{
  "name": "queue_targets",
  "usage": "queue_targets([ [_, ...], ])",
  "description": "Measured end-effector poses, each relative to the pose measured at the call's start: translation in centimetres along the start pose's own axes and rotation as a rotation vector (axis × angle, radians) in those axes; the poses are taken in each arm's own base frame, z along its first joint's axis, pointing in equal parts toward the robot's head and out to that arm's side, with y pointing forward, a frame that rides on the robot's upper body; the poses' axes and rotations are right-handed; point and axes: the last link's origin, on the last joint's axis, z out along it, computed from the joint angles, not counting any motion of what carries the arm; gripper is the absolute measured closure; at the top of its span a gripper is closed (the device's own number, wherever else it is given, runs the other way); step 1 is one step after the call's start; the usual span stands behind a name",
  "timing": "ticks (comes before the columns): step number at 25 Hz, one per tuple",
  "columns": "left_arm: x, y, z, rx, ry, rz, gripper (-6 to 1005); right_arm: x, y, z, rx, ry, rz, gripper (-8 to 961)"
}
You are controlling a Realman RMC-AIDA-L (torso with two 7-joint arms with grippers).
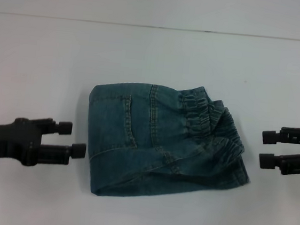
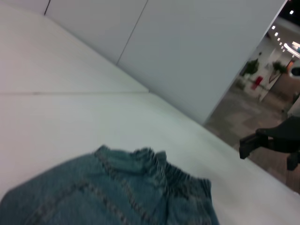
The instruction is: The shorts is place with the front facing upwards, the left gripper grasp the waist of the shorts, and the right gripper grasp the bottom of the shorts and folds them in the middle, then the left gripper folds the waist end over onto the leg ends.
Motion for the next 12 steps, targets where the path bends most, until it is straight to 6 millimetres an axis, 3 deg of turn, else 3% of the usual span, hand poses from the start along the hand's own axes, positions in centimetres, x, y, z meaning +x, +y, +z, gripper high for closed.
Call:
queue_targets([
  [3,-0.4,0.0,0.0,0.005,-0.017,-0.012,112,0.3,-0.3,0.6,0.032,0.039,0.007,54],
  [12,-0.8,-0.2,0.1,0.017,-0.063,-0.072,112,0.4,-0.9,1.4,0.065,0.07,0.009,58],
])
